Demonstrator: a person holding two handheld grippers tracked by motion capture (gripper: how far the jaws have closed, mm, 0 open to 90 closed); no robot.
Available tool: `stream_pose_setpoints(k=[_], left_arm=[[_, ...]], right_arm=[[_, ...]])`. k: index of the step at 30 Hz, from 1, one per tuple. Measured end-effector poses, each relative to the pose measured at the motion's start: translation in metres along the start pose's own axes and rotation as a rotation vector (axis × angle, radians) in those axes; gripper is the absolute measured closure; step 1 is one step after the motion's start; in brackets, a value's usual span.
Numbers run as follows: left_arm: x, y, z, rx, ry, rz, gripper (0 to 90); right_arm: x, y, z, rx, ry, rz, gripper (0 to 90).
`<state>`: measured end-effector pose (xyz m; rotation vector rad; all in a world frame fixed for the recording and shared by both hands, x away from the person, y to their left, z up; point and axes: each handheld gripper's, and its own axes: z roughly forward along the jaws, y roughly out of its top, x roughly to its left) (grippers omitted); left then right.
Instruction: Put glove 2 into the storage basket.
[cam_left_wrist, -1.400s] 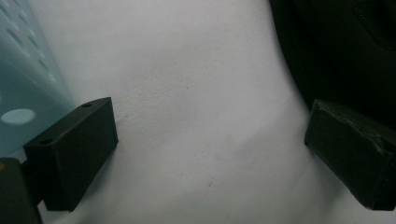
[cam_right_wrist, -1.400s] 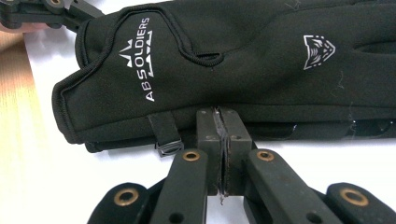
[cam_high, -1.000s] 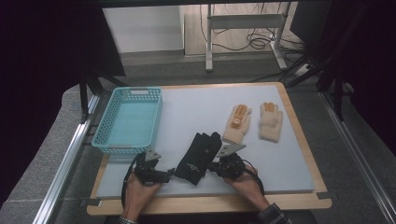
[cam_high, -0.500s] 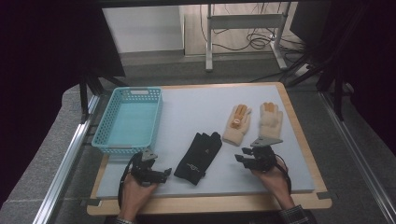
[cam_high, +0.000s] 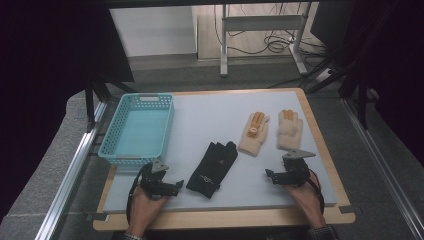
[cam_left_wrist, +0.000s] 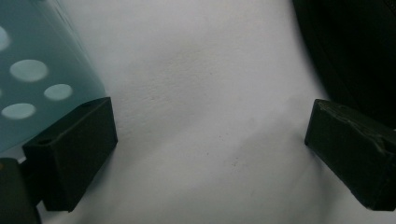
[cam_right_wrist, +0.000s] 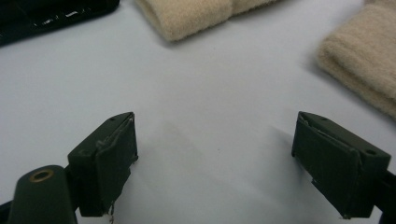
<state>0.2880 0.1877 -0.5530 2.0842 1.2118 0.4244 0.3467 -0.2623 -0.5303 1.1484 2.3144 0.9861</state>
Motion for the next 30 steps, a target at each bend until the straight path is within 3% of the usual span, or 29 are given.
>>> stream_pose_setpoints(k=[2, 21, 30], left_arm=[[0.0, 0.0, 0.0, 0.0, 0.0, 0.0, 2.6], [0.0, 0.001, -0.001, 0.001, -0.001, -0.003, 3.3], [-0.005, 0.01, -0.018, -0.012, -0.039, -0.026, 4.4]], right_arm=[[0.003, 0.0, 0.001, 0.008, -0.02, -0.024, 13.4], [0.003, -0.001, 0.001, 0.003, -0.023, -0.02, 13.2], [0.003, -0.001, 0.001, 0.002, -0.023, -0.021, 13.3]])
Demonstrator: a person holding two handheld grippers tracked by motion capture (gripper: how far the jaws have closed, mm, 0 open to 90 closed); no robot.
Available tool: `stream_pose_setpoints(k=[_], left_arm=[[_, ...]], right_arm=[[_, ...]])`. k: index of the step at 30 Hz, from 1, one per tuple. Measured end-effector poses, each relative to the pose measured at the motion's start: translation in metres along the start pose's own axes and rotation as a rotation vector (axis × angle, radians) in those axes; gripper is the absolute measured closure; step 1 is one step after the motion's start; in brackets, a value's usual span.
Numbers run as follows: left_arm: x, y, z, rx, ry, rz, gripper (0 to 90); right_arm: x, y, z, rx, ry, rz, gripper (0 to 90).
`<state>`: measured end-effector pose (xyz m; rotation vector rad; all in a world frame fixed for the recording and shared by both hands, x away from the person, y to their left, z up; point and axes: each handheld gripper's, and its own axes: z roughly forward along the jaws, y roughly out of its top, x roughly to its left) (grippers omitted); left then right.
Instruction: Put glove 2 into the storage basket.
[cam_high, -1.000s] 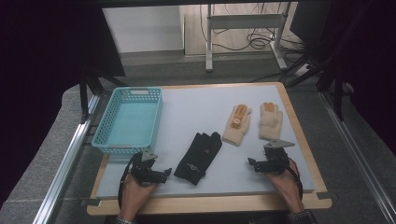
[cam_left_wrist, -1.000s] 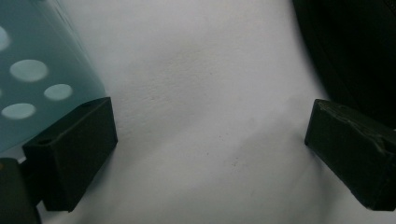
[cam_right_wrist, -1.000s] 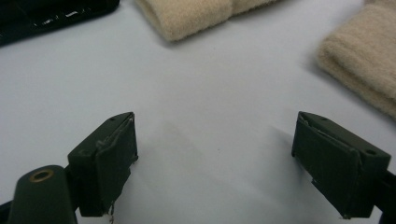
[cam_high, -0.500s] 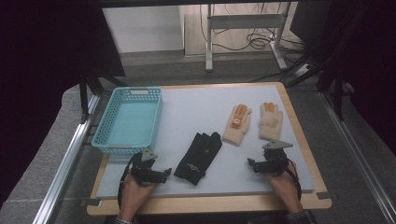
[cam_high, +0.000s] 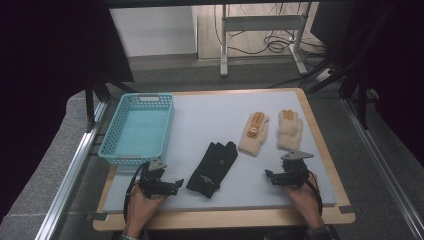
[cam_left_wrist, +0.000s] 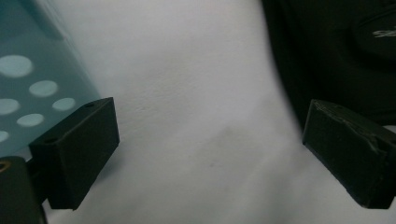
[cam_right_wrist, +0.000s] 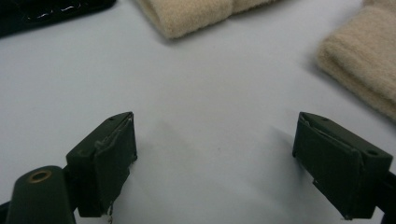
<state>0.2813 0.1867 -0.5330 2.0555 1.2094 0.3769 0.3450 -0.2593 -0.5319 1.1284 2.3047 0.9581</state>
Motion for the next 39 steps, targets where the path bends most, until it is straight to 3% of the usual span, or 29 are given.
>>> stream_pose_setpoints(k=[4, 9, 10, 13, 20, 24, 31, 32, 33, 39], left_arm=[[-0.008, 0.006, -0.005, 0.005, -0.014, 0.017, 4.3], [-0.016, 0.018, -0.008, -0.004, -0.066, 0.014, 3.5], [-0.02, 0.024, -0.006, -0.016, -0.105, 0.007, 3.2], [-0.026, 0.03, -0.005, -0.014, -0.112, 0.011, 2.0], [-0.044, 0.053, 0.011, 0.015, -0.12, 0.058, 0.0], [-0.056, 0.064, 0.03, 0.05, -0.143, 0.078, 0.0], [-0.075, 0.07, 0.05, 0.091, -0.115, 0.123, 0.0], [-0.077, 0.071, 0.053, 0.099, -0.101, 0.132, 0.0], [-0.081, 0.073, 0.057, 0.109, -0.056, 0.146, 0.0], [-0.081, 0.084, 0.073, 0.138, -0.031, 0.142, 0.0]], right_arm=[[0.0, 0.0, 0.0, 0.0, 0.0, 0.0, 13.2], [0.0, 0.0, 0.0, 0.0, 0.001, 0.0, 13.2], [0.0, 0.0, 0.0, 0.0, 0.001, 0.001, 13.3], [0.0, 0.0, 0.0, 0.0, 0.0, 0.0, 13.2], [0.0, 0.0, 0.0, 0.0, 0.0, 0.0, 13.2], [0.0, 0.0, 0.0, 0.0, 0.001, 0.0, 13.2], [0.0, 0.0, 0.0, -0.001, 0.0, 0.001, 13.3], [0.0, 0.0, 0.0, -0.001, 0.001, 0.001, 13.2], [0.0, 0.0, 0.0, -0.002, 0.0, 0.002, 13.3], [0.0, 0.0, 0.0, -0.002, 0.001, 0.002, 13.3]])
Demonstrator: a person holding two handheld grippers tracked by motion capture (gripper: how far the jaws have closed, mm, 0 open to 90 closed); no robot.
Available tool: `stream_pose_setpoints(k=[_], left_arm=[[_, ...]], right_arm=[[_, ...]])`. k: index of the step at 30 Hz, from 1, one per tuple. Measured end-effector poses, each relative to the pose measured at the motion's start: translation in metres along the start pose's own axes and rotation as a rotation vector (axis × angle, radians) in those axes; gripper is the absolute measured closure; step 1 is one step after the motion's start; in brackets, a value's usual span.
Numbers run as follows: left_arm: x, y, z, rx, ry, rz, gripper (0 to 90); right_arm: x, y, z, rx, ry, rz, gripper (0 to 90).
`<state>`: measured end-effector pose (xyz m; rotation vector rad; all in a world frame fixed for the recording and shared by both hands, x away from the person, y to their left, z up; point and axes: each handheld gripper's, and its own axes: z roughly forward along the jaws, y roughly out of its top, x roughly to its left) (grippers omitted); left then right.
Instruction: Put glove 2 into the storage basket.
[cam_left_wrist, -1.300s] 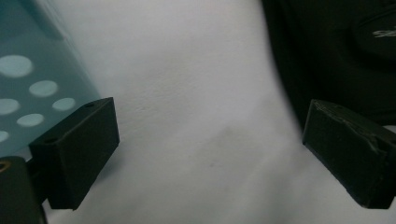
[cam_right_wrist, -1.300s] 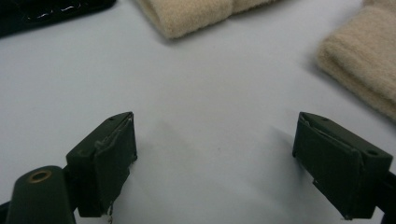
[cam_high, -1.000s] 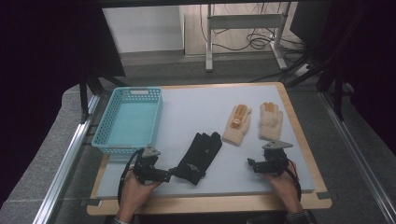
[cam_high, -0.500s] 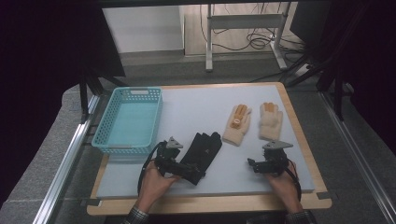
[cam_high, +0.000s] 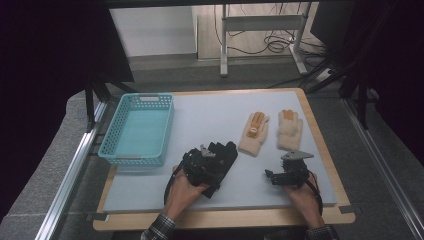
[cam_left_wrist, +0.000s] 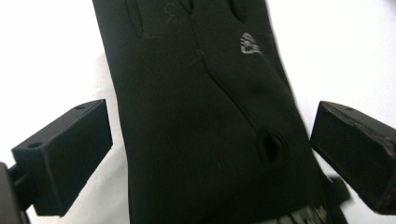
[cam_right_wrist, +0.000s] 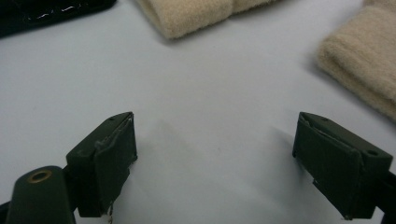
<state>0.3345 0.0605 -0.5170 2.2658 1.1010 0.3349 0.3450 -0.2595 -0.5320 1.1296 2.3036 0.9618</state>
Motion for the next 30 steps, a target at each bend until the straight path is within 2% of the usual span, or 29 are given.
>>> stream_pose_setpoints(k=[6, 7, 8, 11, 17, 21, 25, 29, 30], left_arm=[[0.001, 0.004, 0.014, 0.053, 0.001, -0.021, 0.0], [-0.001, 0.003, 0.017, 0.067, -0.03, -0.033, 0.0], [-0.001, 0.003, 0.017, 0.067, -0.03, -0.033, 0.0], [-0.01, 0.001, 0.017, 0.084, 0.0, 0.002, 0.0], [-0.005, 0.002, 0.017, 0.083, -0.006, -0.01, 1.2], [0.006, 0.002, 0.011, 0.063, 0.0, -0.023, 20.2], [0.012, 0.0, 0.006, 0.053, 0.009, -0.03, 37.8], [0.014, 0.001, 0.003, 0.053, 0.03, -0.004, 57.1], [0.014, 0.001, 0.003, 0.053, 0.03, -0.004, 58.9]], right_arm=[[0.0, 0.0, 0.0, 0.0, 0.0, -0.001, 13.2], [0.0, 0.0, 0.0, 0.0, 0.001, 0.0, 13.2], [0.0, 0.0, 0.0, 0.0, 0.0, 0.0, 13.2], [0.0, 0.0, 0.0, 0.0, 0.001, 0.0, 13.2], [0.0, 0.0, 0.0, 0.0, 0.0, -0.001, 13.3], [0.0, 0.0, 0.0, 0.0, 0.0, 0.0, 13.3], [0.0, 0.0, 0.0, 0.0, -0.001, -0.001, 13.2], [0.0, 0.0, 0.0, 0.001, 0.001, 0.0, 13.3], [0.0, 0.0, 0.0, 0.002, 0.0, -0.001, 13.2]])
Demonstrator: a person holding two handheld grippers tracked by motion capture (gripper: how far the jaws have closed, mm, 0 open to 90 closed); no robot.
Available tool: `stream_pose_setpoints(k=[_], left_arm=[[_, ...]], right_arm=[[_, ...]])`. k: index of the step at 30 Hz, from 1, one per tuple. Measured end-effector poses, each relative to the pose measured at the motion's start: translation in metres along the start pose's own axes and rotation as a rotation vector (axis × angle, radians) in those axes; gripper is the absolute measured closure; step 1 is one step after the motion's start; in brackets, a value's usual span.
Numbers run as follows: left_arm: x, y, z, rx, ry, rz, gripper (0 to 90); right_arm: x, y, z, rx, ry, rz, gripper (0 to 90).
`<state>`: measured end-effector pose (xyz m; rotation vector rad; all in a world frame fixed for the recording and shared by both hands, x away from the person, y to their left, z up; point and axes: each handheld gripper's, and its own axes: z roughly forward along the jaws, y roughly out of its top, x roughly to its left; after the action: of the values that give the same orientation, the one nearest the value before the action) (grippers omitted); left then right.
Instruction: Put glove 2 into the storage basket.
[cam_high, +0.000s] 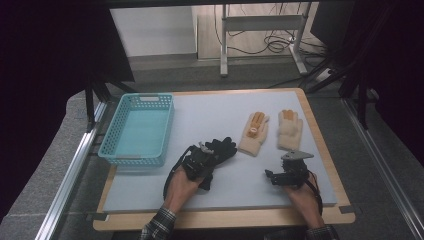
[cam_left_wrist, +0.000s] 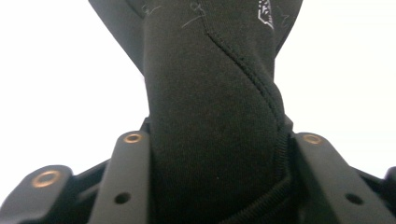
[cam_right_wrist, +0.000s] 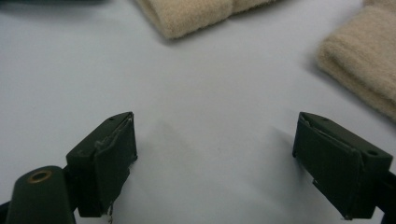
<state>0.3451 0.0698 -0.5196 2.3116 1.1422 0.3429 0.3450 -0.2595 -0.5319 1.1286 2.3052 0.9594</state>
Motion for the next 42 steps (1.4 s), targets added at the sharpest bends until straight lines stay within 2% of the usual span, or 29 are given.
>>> stream_pose_setpoints(k=[1, 7, 13, 14, 16, 19, 22, 30, 34, 41, 42], left_arm=[[0.0, 0.001, -0.001, 0.003, 0.002, 0.012, 60.1], [0.004, 0.002, -0.004, -0.007, -0.014, 0.014, 61.9], [0.01, 0.01, -0.014, -0.02, -0.008, 0.033, 61.4], [0.013, 0.013, -0.019, -0.025, 0.008, 0.039, 61.4], [0.015, 0.014, -0.021, -0.027, 0.014, 0.039, 61.4], [0.023, 0.019, -0.028, -0.024, -0.012, 0.018, 61.5], [0.029, 0.023, -0.034, -0.02, -0.007, 0.017, 61.7], [0.045, 0.033, -0.054, -0.044, 0.019, -0.009, 61.6], [0.058, 0.04, -0.065, -0.056, 0.005, -0.035, 61.6], [0.079, 0.046, -0.082, -0.066, 0.037, -0.064, 61.4], [0.086, 0.047, -0.086, -0.069, 0.057, -0.076, 61.3]], right_arm=[[0.0, 0.0, 0.0, 0.0, 0.0, 0.0, 13.2], [0.0, 0.0, 0.0, -0.001, 0.001, 0.001, 13.2], [0.0, 0.0, 0.0, -0.002, 0.001, 0.002, 13.3], [0.0, 0.0, 0.0, -0.002, 0.001, 0.002, 13.2], [0.0, 0.0, 0.0, -0.002, 0.0, 0.003, 13.2], [0.0, 0.0, 0.0, -0.002, 0.0, 0.003, 13.2], [0.0, 0.0, 0.0, -0.001, 0.001, 0.0, 13.2], [0.0, 0.0, 0.0, -0.002, 0.001, 0.001, 13.2], [0.0, 0.0, 0.0, -0.002, 0.0, 0.0, 13.3], [0.0, 0.0, 0.0, -0.002, 0.001, 0.001, 13.2], [0.0, 0.0, 0.0, -0.002, 0.001, 0.001, 13.2]])
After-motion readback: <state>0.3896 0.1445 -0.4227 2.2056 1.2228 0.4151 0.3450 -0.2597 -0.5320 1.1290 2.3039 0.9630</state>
